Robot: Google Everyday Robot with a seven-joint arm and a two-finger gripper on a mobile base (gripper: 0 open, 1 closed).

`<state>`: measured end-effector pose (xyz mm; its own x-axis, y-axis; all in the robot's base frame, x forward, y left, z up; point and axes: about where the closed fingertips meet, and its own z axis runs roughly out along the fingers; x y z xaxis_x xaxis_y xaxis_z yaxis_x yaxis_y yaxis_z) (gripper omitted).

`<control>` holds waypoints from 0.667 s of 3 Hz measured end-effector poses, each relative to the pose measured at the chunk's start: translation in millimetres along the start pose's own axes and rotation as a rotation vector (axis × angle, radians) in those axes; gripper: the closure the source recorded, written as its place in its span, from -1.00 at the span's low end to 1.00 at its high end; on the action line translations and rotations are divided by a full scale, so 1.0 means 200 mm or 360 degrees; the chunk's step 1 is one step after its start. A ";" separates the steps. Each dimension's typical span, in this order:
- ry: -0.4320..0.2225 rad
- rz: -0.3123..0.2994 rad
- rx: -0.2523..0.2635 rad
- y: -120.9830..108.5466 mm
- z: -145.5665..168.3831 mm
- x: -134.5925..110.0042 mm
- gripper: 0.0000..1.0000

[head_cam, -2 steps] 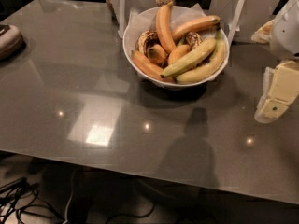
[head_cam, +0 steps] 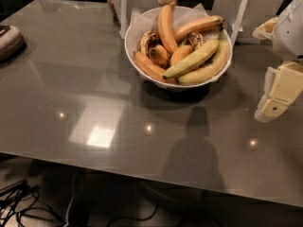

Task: Pick banana from white bowl

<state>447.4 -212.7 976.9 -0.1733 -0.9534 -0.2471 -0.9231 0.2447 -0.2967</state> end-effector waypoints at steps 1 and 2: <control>-0.0194 -0.0119 0.0137 -0.07 0.04 -0.06 -1.00; -0.0444 -0.0288 0.0346 -0.25 0.04 -0.20 -1.00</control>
Offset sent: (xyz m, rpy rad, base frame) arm 0.1013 0.0497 0.0450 0.2238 -0.5908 0.4445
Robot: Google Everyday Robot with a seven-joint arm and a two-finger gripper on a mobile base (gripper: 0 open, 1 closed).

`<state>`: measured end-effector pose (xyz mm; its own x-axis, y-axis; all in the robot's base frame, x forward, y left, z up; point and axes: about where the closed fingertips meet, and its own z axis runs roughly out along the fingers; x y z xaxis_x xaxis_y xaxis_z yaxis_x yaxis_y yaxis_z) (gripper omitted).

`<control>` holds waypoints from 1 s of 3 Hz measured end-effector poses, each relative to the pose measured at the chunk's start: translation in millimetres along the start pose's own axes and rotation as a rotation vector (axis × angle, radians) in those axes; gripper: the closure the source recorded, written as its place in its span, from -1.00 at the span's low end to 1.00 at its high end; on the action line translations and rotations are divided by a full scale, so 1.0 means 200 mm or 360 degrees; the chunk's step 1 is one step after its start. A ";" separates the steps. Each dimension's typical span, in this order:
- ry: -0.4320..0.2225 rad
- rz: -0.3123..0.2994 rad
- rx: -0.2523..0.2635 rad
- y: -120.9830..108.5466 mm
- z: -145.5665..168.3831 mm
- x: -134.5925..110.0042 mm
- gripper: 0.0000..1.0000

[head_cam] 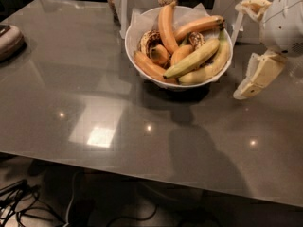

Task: Pick banana from white bowl

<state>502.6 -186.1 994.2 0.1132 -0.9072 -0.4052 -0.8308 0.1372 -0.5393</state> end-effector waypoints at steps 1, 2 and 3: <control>-0.0191 -0.0249 0.0130 -0.19 0.07 -0.13 -1.00; -0.0189 -0.0376 0.0139 -0.20 0.07 -0.14 -1.00; -0.0142 -0.0454 0.0152 -0.20 0.07 -0.15 -1.00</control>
Offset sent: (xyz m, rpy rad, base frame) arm 0.0333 0.0219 0.0189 0.0242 -0.1351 0.1285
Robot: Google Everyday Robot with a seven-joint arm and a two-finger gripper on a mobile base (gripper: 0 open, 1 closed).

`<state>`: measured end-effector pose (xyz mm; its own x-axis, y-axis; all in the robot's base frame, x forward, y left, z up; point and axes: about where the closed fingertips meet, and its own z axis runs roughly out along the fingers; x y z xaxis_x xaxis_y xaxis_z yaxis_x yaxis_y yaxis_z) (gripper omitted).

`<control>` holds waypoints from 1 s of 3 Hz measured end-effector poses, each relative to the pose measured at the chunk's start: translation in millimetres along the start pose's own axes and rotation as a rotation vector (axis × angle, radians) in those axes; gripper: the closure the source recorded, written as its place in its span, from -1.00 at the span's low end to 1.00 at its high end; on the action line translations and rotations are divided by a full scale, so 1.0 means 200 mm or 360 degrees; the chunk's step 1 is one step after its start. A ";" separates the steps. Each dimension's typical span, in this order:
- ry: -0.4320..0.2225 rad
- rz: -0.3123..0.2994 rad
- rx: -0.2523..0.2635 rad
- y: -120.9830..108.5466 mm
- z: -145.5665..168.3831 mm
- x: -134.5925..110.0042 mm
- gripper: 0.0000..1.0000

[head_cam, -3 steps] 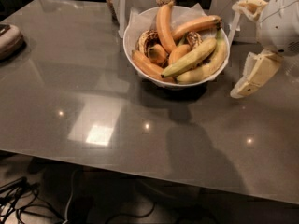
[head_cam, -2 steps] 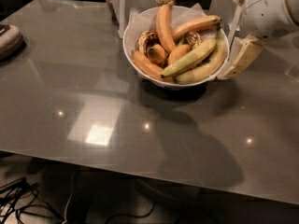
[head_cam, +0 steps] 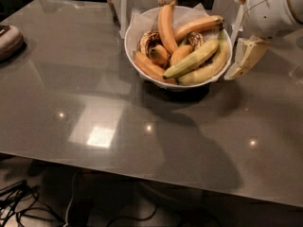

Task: Pick banana from white bowl

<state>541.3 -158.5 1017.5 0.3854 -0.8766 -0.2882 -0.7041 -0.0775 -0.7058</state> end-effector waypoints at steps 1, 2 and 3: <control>0.0081 -0.0260 -0.0035 -0.03 0.05 0.04 -1.00; 0.0137 -0.0490 -0.0107 -0.05 0.11 0.08 -0.64; 0.0143 -0.0616 -0.0173 -0.05 0.17 0.10 -0.21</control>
Offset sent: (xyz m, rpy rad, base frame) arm 0.0459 -0.0088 -0.0211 -0.4270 -0.1293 0.2541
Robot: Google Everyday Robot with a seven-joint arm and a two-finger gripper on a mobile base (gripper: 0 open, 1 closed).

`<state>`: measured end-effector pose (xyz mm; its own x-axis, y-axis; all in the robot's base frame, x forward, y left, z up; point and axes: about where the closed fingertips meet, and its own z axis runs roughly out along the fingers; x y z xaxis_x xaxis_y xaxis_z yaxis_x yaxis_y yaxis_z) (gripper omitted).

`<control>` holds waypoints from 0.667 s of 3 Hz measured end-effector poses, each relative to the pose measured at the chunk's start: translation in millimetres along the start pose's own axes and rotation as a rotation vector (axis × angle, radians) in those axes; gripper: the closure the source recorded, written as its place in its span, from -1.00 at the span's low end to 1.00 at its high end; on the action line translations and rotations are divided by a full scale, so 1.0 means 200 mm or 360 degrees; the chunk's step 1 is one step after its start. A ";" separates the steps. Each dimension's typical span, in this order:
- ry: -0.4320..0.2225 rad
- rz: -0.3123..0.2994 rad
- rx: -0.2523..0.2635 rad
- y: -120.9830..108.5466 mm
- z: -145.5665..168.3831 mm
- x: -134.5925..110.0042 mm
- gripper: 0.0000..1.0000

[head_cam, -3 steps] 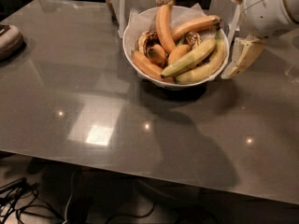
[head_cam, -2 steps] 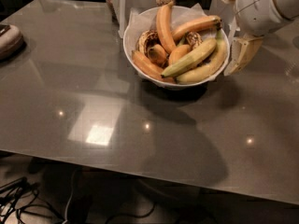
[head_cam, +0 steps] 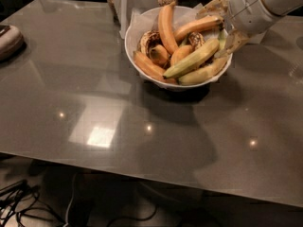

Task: Pick banana from white bowl

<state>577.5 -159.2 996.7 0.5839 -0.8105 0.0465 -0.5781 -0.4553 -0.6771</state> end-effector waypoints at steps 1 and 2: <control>-0.0018 -0.0071 -0.0043 0.01 0.05 0.00 -0.16; -0.0049 -0.0116 -0.0095 0.03 0.11 -0.02 -0.16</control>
Offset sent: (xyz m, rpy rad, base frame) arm 0.0107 0.0115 -0.0331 -0.0863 0.0658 0.1057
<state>584.6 -150.4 976.9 0.6425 -0.7630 0.0708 -0.5660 -0.5348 -0.6275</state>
